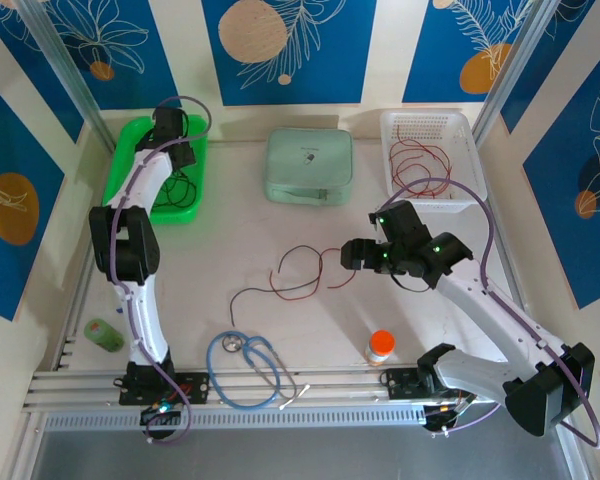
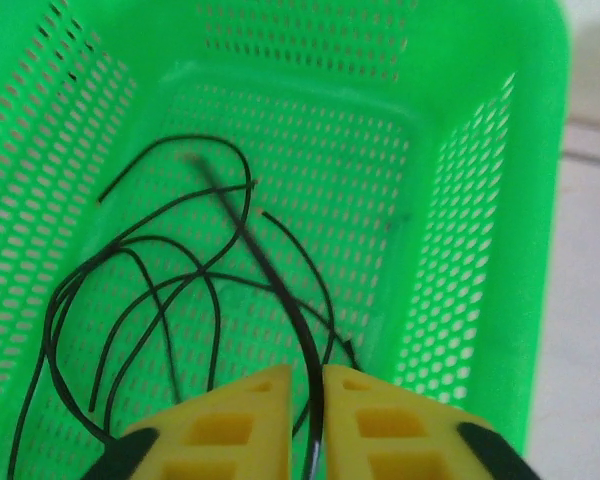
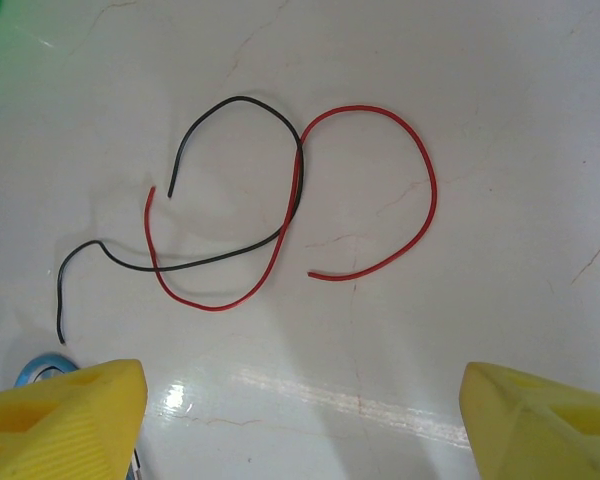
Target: Untangle the cables
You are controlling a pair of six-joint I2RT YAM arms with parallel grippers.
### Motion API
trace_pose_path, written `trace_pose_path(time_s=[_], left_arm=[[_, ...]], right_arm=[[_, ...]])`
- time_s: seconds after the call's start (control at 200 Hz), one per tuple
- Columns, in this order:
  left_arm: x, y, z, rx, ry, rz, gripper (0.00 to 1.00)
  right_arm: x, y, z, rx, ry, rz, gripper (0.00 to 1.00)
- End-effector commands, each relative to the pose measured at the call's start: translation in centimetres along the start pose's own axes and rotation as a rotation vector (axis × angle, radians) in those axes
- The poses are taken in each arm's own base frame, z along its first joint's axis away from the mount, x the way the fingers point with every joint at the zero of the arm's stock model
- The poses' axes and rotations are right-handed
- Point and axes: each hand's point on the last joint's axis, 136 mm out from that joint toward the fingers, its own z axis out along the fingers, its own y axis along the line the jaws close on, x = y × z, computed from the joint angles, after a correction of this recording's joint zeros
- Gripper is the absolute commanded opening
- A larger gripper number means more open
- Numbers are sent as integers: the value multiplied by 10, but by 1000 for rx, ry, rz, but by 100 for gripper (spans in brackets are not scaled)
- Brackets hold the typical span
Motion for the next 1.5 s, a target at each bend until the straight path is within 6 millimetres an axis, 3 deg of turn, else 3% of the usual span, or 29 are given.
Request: trace_pose_path(time_s=[0.0, 0.09, 0.285, 0.395, 0.43, 0.525, 0.8, 1.076, 1.146, 1.251, 1.381, 1.496], left_arm=[[19, 3, 10, 21, 91, -74, 31], [22, 1, 13, 35, 104, -81, 46], [12, -3, -1, 70, 84, -87, 66], [4, -4, -15, 91, 67, -80, 81], [2, -5, -19, 98, 63, -76, 90], [-4, -7, -30, 121, 53, -68, 100], [-25, -19, -73, 242, -8, -76, 100], [-47, -24, -158, 364, -116, -64, 100], [-39, -21, -179, 373, -84, -62, 100], [-9, -17, -203, 371, -1, -50, 100], [42, -17, -220, 378, 78, -23, 100], [96, -25, -226, 392, 176, 26, 99]], right_arm=[[5, -1, 3, 6, 15, 6, 82], [6, 1, 4, 4, 22, 0, 82], [12, 2, 15, 25, 64, -1, 83], [22, -1, 29, 76, 121, 18, 83], [25, -3, 34, 96, 139, 23, 83], [34, -5, 48, 150, 192, 26, 83], [58, -3, 88, 255, 319, 6, 82], [67, 21, 117, 225, 377, -27, 78], [67, 29, 123, 218, 382, -34, 76], [68, 38, 135, 214, 394, -26, 72], [70, 40, 150, 228, 407, 19, 62], [71, 42, 161, 234, 411, 64, 61]])
